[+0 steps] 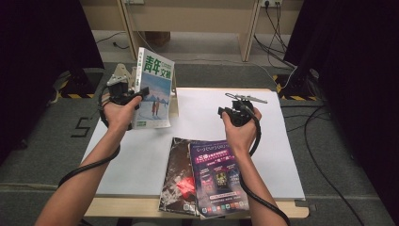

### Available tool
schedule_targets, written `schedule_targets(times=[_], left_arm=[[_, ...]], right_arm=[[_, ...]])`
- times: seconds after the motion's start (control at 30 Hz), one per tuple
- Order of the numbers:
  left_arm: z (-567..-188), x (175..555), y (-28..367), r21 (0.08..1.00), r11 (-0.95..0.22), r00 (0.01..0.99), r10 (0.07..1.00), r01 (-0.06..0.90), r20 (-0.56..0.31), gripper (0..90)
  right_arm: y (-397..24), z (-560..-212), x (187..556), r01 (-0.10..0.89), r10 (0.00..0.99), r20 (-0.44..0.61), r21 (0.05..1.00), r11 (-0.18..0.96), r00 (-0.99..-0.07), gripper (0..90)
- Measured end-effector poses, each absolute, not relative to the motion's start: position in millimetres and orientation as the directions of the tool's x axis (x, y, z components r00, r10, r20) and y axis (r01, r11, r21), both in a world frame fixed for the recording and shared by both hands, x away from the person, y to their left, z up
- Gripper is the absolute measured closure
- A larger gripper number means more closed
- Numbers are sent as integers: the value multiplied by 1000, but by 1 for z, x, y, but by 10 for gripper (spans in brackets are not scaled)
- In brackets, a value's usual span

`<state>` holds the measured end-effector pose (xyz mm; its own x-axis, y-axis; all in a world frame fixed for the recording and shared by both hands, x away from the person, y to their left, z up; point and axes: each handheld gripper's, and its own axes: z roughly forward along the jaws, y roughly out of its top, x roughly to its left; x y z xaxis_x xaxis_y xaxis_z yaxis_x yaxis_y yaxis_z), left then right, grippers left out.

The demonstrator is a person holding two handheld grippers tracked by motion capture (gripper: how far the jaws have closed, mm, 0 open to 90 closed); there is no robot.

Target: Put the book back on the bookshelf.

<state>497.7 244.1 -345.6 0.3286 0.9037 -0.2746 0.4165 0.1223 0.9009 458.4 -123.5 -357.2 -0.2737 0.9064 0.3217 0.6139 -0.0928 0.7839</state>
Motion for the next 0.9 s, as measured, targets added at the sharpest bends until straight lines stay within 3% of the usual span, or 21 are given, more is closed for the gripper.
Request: schedule_targets(times=[0.17, 0.27, 0.77, 0.9], left_arm=[[-357, 504, 241, 879, 156, 305, 899, 452, -316, 729], [-354, 506, 239, 875, 124, 286, 915, 469, -283, 727], [-345, 525, 243, 772, 84, 236, 926, 630, -293, 695], [-348, 527, 246, 767, 91, 227, 927, 636, -298, 703]], right_arm=[[-123, -360, 458, 619, 907, 318, 781, -84, -278, 701], [-125, -361, 458, 617, 908, 316, 782, -85, -276, 701], [-134, -369, 456, 624, 906, 330, 775, -100, -265, 693], [-135, -371, 457, 626, 905, 332, 773, -101, -264, 693]])
